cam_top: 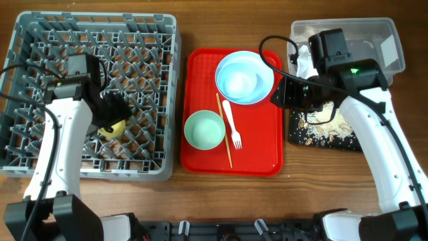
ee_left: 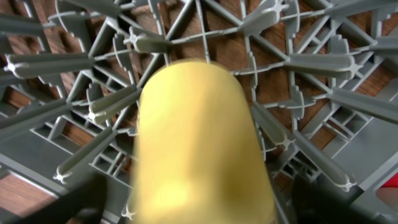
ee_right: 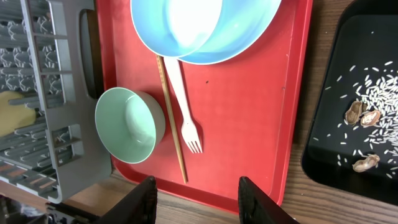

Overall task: Sort waste into correct bins and load items into the dishwasher rack
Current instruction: 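Place the yellow cup upside down in the rack with the left gripper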

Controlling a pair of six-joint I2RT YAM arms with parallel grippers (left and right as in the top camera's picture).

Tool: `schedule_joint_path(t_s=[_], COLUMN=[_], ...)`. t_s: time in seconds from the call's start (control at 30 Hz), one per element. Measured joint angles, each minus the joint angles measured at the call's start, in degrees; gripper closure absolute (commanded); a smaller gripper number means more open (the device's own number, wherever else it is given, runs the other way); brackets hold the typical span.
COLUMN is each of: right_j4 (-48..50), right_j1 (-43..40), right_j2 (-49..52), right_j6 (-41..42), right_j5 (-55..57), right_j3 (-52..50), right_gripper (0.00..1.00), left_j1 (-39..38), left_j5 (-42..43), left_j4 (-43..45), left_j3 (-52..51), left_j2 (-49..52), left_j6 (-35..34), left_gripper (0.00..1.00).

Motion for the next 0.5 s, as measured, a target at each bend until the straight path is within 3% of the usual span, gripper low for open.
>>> schedule_joint_path(t_s=[0.37,0.43,0.47,0.5], right_j4=[-2.43,-2.99,-3.06,-3.17], right_j1=[-0.26,-1.62,-2.6,-3.85], right_j2=[-0.07,-0.96,-1.81,-3.1], right_j6=[0.0,0.09,0.15,0.31], right_j5=[0.57,1.99,2.6,3.48], right_j3=[0.0,0.0,0.0,0.0], right_gripper=[0.55,0.47,0.38,0.17], left_j1=[-0.2,-1.11,-2.36,-4.13], left_j5=[0.0,0.68,2.08,4.0], left_j4=[-0.11,1.4,3.69,5.77], left_j3=[0.0,0.09,0.17,0.5], left_j2=[-0.87,-3.21,-5.25,-7.39], left_j6=[0.11,0.13,0.13,0.15], left_gripper=[0.0,0.0,0.0,0.0])
